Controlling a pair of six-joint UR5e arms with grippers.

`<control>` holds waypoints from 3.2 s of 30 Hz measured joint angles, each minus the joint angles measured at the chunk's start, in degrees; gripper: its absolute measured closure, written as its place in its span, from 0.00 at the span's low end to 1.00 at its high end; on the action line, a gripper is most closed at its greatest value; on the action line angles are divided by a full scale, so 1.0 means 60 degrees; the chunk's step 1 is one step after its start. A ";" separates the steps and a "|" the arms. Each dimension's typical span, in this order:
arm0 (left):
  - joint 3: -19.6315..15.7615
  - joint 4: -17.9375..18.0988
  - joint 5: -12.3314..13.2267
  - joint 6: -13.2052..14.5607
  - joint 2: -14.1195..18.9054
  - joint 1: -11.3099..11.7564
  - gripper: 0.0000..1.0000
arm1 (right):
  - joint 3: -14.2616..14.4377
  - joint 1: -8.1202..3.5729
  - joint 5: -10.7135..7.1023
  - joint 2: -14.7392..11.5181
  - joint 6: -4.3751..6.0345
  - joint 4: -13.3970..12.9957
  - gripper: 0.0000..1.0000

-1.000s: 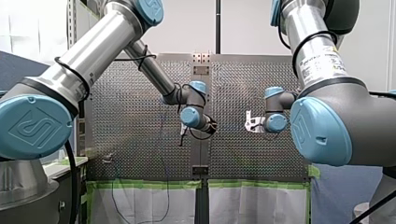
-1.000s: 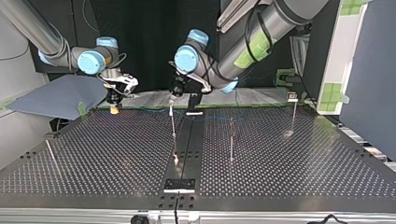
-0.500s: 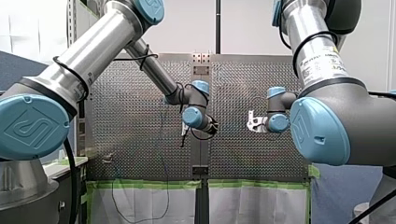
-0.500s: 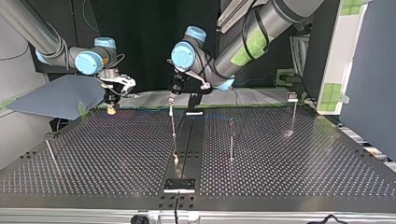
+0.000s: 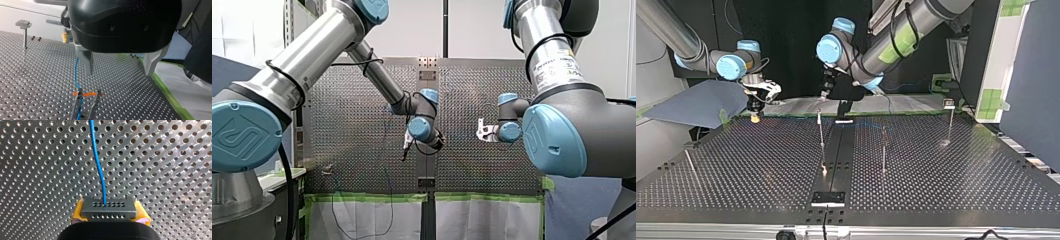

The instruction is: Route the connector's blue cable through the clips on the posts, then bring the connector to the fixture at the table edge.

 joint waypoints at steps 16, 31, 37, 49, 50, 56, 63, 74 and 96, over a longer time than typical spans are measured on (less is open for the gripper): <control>-0.1293 0.1258 -0.0750 -0.0712 0.1107 -0.0115 0.00 | 0.0001 0.0013 -0.0010 0.0007 0.0005 0.0016 1.00; -0.2540 0.1828 -0.0969 -0.1732 0.2356 -0.0146 0.00 | 0.0000 0.0020 -0.0092 0.0003 0.0071 0.0054 1.00; -0.3042 0.2075 -0.0954 -0.1875 0.2855 -0.0183 0.00 | 0.0000 0.0025 -0.0101 0.0001 0.0081 0.0056 1.00; -0.4074 0.2217 -0.0974 -0.2140 0.3889 -0.0076 0.00 | -0.0042 -0.0001 -0.0095 -0.0037 0.0063 0.0210 1.00; -0.4151 0.2229 -0.0976 -0.2157 0.3964 -0.0066 0.00 | -0.0057 -0.0006 -0.0083 -0.0070 0.0057 0.0272 1.00; -0.4641 0.2368 -0.0985 -0.2322 0.4455 0.0005 0.00 | -0.0084 -0.0008 0.0020 -0.0466 0.0053 0.0717 1.00; -0.5257 0.2527 -0.0986 -0.2440 0.5072 0.0083 0.00 | -0.0084 0.0009 0.0378 -0.1024 0.0053 0.0973 1.00; -0.6196 0.2559 -0.0982 -0.2438 0.6010 0.0164 0.00 | -0.0253 -0.0123 0.0762 -0.1978 0.0087 0.0934 1.00; -0.7389 0.3473 -0.0656 -0.1946 0.6110 0.0202 0.00 | -0.0497 -0.1028 0.1931 -0.3043 -0.0751 0.2128 1.00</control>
